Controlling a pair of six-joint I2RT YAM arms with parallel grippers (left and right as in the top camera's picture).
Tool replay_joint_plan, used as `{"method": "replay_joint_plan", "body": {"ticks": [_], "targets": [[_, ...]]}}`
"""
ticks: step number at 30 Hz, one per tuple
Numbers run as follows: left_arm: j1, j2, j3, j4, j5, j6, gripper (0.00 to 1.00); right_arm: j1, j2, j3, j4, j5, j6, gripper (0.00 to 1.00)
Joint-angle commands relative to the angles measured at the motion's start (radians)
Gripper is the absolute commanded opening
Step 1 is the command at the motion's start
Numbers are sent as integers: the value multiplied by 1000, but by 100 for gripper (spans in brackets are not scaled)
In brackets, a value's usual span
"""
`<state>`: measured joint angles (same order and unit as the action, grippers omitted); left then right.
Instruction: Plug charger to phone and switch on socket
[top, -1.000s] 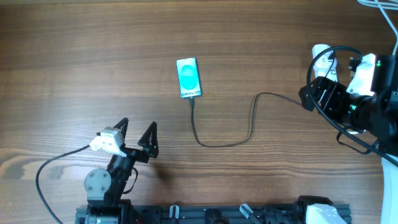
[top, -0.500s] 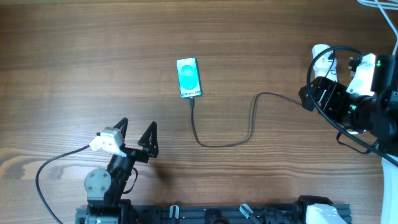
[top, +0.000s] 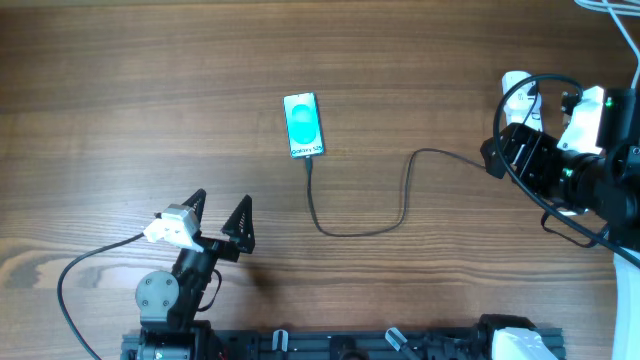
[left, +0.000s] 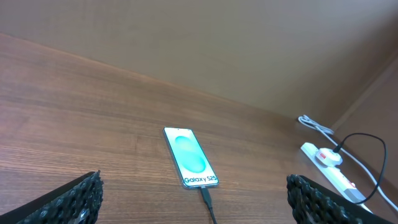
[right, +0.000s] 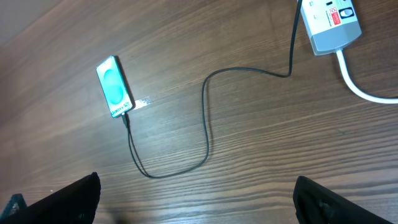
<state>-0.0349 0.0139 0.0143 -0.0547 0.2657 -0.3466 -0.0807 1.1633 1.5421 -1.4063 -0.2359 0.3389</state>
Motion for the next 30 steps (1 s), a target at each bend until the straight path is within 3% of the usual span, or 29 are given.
{"method": "replay_joint_plan", "body": {"ticks": [1, 8, 12, 17, 30], "targets": [[-7, -11, -9, 2, -13, 1, 100, 5, 0, -4, 3, -8, 9, 100], [-7, -11, -9, 2, -13, 1, 100, 5, 22, -5, 56, 106, 2, 100], [-7, -11, -9, 2, -13, 1, 100, 5, -15, -71, 205, 84, -57, 100], [-7, -11, -9, 2, -13, 1, 100, 5, -167, -325, 506, -40, -211, 100], [-7, -11, -9, 2, -13, 1, 100, 5, -713, -1167, 1199, -82, -208, 100]]}}
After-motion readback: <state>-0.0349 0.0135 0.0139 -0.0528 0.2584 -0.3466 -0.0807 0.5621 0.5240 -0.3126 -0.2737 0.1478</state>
